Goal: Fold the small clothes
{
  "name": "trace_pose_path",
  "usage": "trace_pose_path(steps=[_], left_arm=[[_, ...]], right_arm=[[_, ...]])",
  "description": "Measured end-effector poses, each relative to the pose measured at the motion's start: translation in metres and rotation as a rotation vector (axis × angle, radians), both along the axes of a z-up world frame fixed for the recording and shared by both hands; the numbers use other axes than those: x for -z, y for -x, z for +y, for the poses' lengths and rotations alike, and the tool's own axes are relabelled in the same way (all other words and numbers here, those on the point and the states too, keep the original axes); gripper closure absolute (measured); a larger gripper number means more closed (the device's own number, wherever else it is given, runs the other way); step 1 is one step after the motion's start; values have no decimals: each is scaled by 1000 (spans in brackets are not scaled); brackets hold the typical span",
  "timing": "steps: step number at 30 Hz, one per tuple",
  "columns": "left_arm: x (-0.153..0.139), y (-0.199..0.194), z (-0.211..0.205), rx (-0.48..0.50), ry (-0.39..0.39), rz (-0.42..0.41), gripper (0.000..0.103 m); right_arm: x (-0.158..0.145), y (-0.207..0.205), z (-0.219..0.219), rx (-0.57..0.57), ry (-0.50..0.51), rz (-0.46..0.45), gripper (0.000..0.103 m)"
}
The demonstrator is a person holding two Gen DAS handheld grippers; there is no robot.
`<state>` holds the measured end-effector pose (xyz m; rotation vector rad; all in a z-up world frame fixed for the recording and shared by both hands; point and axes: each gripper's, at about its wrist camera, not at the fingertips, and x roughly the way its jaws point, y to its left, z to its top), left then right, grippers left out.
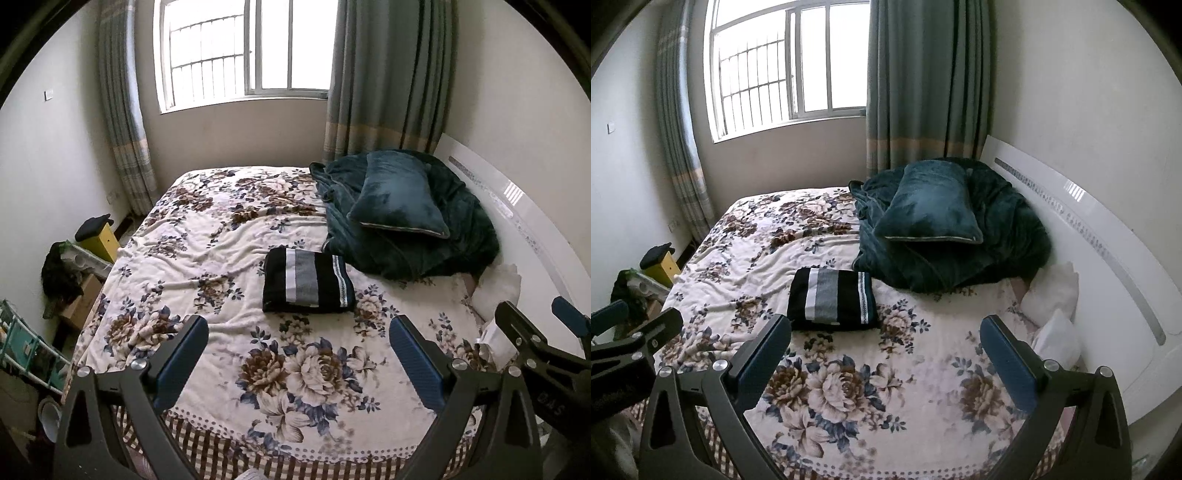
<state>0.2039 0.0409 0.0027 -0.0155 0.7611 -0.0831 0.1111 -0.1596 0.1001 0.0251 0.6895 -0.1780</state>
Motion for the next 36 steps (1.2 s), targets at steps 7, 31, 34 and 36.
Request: trace_pose_path(steps=[7, 31, 34, 36], left_arm=[[-7, 6, 0, -15, -6, -4, 0], [-7, 2, 2, -33, -9, -2, 0], [-6, 0, 0, -33, -10, 5, 0], [-6, 0, -1, -35, -8, 8, 0]], right_arm=[[-2, 2, -3, -5, -3, 5, 0], [-1, -4, 1, -19, 1, 3, 0], [-2, -4, 1, -19, 3, 2, 0], [-1, -5, 0, -21, 2, 3, 0]])
